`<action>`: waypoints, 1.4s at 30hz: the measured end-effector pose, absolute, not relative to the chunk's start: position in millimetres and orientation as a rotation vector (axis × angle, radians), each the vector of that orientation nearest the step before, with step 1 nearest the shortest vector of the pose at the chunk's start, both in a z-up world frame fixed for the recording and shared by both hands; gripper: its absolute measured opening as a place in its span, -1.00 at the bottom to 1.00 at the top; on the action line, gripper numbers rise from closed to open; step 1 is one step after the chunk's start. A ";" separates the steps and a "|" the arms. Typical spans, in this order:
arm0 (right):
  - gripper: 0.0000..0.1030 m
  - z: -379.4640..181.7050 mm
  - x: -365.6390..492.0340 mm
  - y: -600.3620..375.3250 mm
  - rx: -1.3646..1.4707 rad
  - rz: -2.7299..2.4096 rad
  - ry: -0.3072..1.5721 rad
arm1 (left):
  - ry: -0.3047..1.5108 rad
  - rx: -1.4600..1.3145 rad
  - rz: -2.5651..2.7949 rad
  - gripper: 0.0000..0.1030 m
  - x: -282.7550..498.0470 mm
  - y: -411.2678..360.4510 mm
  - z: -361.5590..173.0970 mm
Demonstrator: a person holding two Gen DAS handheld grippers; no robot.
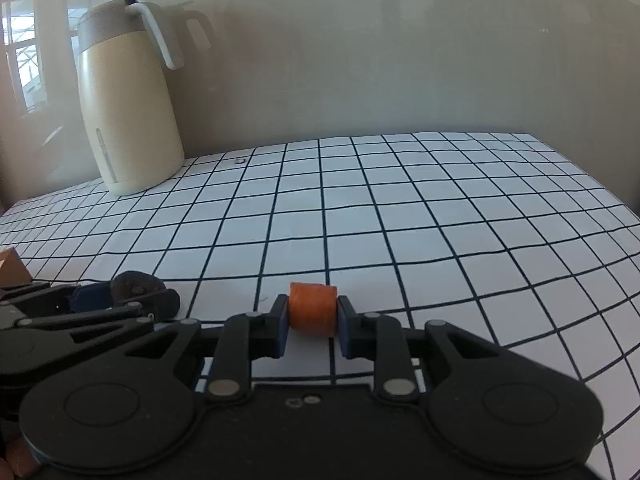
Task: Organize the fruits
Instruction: 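Carry the date and dried fruit piece over the white box with both tools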
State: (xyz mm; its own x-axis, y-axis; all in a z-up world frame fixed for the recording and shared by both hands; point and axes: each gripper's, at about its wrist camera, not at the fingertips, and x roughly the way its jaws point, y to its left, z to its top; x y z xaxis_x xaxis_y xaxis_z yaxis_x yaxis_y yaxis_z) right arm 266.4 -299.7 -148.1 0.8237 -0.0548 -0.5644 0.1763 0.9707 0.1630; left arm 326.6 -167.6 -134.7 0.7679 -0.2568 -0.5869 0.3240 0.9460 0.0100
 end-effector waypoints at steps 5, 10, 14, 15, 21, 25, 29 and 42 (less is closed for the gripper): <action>-0.70 -146.7 257.7 -296.7 0.232 -0.108 0.586 | 0.614 0.114 -0.318 -0.22 311.9 -159.6 -133.1; -0.70 -142.4 245.1 -288.2 0.238 -0.088 0.583 | 0.614 0.112 -0.320 -0.22 293.4 -149.1 -130.7; -0.70 -137.3 227.7 -282.0 0.252 -0.073 0.576 | 0.601 0.124 -0.321 -0.22 275.6 -140.5 -125.2; -0.70 -137.1 222.1 -281.1 0.259 -0.068 0.579 | 0.599 0.126 -0.319 -0.22 271.0 -138.1 -124.0; -0.70 -133.7 189.0 -268.1 0.250 -0.052 0.590 | 0.600 0.123 -0.320 -0.22 239.4 -124.2 -116.3; -0.70 -126.5 166.5 -256.4 0.231 -0.034 0.582 | 0.591 0.114 -0.320 -0.22 216.3 -113.0 -108.3; -0.70 -117.9 148.3 -240.9 0.215 -0.006 0.569 | 0.577 0.102 -0.317 -0.22 192.6 -100.9 -98.7; -0.71 -74.9 128.4 -160.2 0.151 0.173 0.486 | 0.499 0.048 -0.188 -0.22 142.4 -13.1 -58.6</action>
